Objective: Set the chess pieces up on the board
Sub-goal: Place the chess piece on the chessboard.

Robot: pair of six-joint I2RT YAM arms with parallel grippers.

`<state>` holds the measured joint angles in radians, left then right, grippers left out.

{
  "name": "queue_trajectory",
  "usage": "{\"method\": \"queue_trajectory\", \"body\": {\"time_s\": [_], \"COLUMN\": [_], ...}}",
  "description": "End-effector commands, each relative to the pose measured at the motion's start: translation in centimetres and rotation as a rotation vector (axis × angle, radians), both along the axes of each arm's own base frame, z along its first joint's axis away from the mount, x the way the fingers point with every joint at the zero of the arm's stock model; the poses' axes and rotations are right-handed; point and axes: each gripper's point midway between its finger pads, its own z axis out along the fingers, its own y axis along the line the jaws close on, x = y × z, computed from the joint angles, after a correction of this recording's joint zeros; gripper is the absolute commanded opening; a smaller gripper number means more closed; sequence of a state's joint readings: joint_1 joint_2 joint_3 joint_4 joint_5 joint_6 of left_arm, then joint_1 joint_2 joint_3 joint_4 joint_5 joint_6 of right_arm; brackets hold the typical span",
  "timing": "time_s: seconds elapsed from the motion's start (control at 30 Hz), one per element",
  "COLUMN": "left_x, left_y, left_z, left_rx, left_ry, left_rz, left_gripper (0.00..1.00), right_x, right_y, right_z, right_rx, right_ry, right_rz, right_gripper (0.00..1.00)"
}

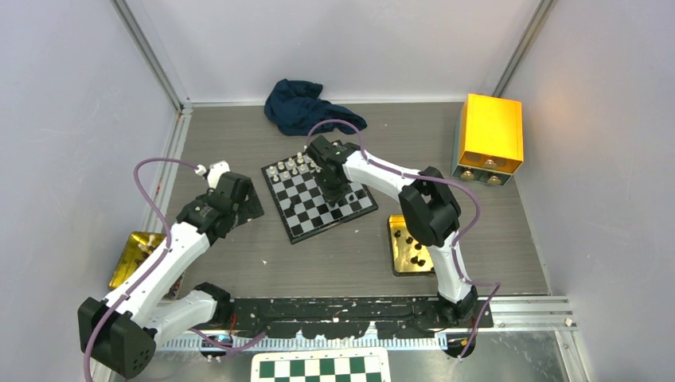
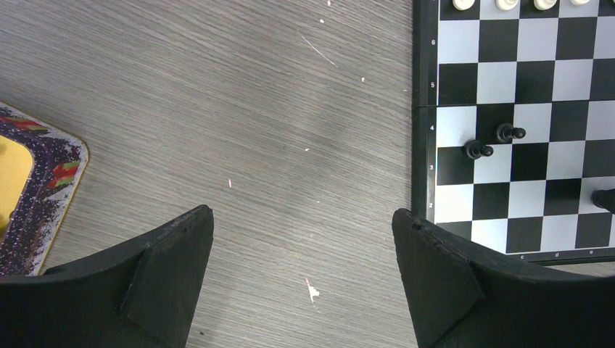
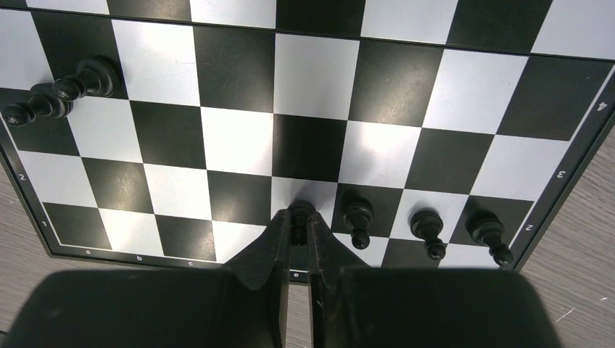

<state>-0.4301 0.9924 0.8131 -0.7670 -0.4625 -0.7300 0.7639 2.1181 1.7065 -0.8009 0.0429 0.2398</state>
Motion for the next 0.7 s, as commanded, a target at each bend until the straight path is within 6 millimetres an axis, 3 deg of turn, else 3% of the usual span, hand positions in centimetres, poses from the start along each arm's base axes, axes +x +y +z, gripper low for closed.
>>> {"method": "queue_trajectory", "body": {"time_s": [0.0, 0.23, 0.67], "left_x": [1.15, 1.17, 1.41], "left_y": [-0.41, -0.42, -0.49], "left_z": [1.38, 1.25, 1.11], "left_rx": [-0.024, -0.022, -0.018], "left_ry": [-0.059, -0.055, -0.052], "left_rz": [0.011, 0.011, 0.009], "left_gripper": [0.93, 0.94, 0.94], "right_x": [0.51, 0.51, 0.65], "right_y": [0.97, 1.08, 0.85], "right_z": [2.97, 2.66, 2.34], "right_rx": [0.079, 0.078, 0.061], "right_ry": [-0.055, -0.048, -0.052], "right_rz": [-0.002, 0.001, 0.002], "right_gripper": [0.08, 0.09, 0.28]}}
